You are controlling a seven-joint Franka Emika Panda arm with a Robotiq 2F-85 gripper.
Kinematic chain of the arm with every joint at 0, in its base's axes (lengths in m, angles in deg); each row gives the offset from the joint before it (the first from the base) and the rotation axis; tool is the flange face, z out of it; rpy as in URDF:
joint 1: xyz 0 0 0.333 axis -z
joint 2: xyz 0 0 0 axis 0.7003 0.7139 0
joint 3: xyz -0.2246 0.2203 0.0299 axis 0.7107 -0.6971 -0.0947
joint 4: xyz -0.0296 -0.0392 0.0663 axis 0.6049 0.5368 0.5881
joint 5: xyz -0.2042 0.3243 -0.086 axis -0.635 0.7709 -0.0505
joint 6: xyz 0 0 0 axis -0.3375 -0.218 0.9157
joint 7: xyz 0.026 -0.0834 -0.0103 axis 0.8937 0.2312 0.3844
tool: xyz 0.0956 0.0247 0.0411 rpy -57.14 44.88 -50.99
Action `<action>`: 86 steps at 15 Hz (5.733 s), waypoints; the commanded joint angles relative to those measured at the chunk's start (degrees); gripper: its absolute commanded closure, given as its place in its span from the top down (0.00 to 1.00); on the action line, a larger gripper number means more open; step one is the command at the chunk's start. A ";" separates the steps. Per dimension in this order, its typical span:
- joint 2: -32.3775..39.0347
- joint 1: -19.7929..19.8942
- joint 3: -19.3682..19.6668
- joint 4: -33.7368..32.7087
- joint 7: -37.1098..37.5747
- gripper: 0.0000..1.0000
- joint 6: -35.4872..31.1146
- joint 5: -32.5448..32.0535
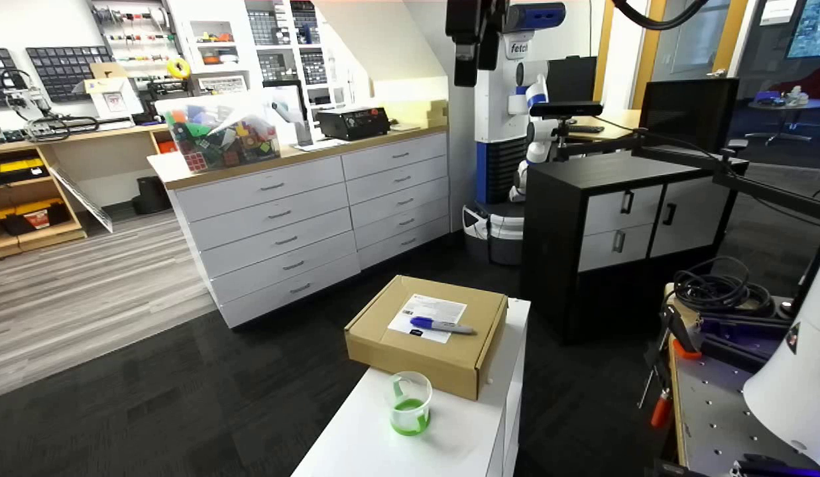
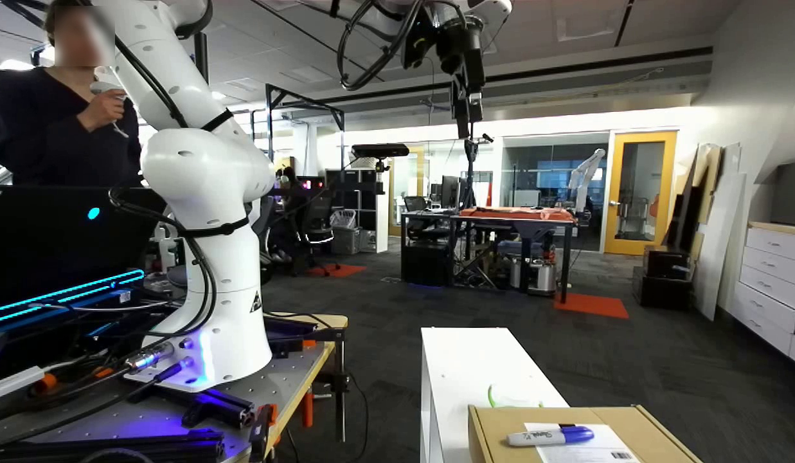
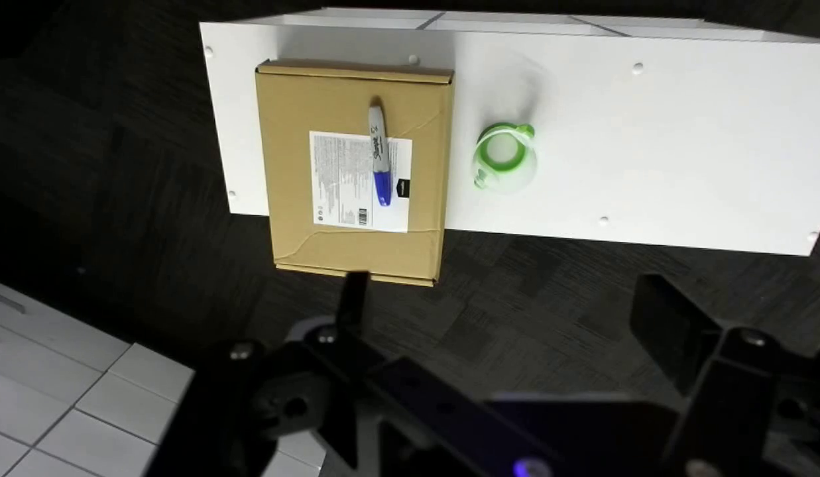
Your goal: Pick the marker and place it in the cup
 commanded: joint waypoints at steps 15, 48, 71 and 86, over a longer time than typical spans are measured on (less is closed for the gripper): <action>13.64 1.02 11.94 4.32 -12.06 1.00 -14.77 0.81; 34.00 4.95 15.82 13.59 -23.29 1.00 -41.04 1.77; 59.55 10.45 9.21 -0.64 -26.48 1.00 -46.14 5.37; 67.67 11.09 7.93 -4.96 -25.25 1.00 -48.17 4.20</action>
